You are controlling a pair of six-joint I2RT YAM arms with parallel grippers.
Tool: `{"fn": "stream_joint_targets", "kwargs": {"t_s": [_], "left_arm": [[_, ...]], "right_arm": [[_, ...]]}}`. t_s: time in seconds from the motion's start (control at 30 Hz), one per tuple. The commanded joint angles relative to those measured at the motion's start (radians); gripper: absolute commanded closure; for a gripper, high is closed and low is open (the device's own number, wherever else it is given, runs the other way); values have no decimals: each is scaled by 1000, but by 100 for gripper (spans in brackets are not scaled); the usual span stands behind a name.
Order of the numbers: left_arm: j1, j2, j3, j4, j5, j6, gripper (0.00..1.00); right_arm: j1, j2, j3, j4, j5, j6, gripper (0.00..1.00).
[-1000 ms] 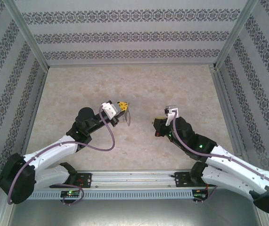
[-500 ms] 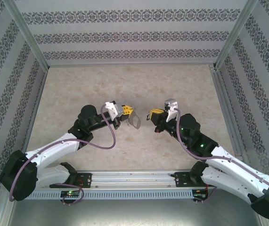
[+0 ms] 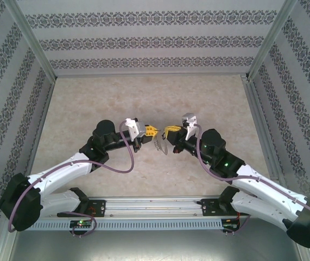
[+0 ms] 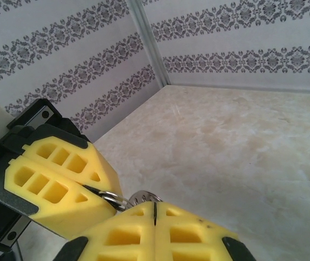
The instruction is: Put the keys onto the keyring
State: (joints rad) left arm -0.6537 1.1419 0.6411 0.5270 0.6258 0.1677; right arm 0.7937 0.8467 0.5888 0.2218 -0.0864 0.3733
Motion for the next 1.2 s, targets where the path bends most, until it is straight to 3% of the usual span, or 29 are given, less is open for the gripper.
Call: {"fn": "stream_joint_targets", "kwargs": {"t_s": [0.0, 0.63, 1.17], "left_arm": [[-15, -4, 37, -9, 23, -7, 100], [-29, 12, 68, -52, 16, 11, 100], [-32, 21, 77, -58, 11, 24, 100]], "right_arm": [[-6, 4, 22, 52, -38, -3, 100], [0, 27, 54, 66, -104, -30, 100], [-1, -90, 2, -15, -28, -37, 100]]}}
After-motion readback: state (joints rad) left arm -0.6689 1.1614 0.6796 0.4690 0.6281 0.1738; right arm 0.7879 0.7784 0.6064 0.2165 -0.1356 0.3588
